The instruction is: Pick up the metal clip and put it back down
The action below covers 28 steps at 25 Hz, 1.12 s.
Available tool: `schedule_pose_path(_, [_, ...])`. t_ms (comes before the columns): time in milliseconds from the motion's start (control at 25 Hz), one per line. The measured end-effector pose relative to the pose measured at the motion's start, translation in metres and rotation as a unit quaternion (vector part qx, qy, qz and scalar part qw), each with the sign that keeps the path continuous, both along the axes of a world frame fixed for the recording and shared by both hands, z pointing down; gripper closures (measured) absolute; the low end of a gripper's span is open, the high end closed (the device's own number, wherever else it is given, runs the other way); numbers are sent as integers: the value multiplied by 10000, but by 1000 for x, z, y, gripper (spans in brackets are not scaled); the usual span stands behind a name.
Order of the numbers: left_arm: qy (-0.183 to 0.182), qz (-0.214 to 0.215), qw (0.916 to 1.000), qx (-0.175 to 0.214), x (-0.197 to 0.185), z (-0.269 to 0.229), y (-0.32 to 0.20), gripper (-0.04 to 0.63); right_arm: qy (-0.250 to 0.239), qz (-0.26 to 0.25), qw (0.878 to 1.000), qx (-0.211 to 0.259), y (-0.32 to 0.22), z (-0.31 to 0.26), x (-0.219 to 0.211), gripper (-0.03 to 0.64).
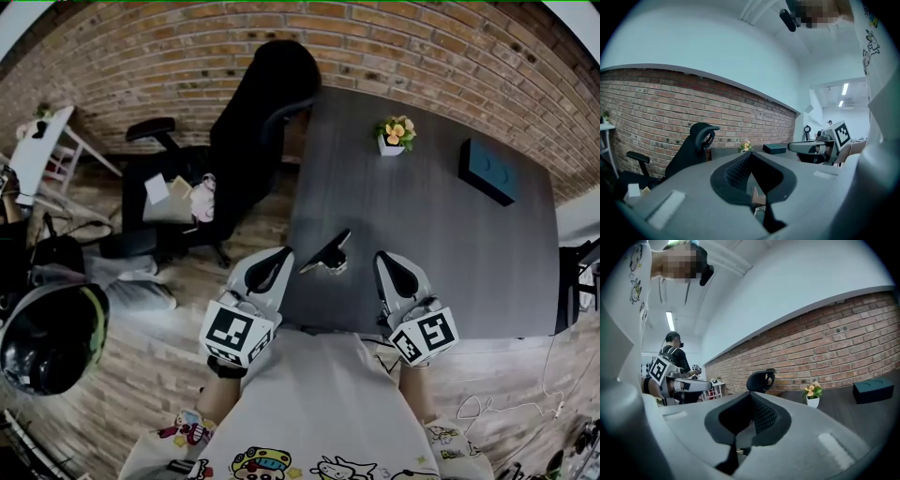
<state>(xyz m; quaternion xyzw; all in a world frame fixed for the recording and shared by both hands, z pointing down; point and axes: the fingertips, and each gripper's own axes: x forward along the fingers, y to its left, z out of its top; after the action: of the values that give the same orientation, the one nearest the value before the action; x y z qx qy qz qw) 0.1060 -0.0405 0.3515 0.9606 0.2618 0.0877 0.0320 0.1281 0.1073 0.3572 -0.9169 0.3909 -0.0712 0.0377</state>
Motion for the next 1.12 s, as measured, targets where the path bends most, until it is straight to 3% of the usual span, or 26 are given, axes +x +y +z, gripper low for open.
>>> schedule_pose_path(1120, [-113, -70, 9999, -18, -4, 9, -7, 586, -177, 253, 9994, -165, 5, 10, 2, 617])
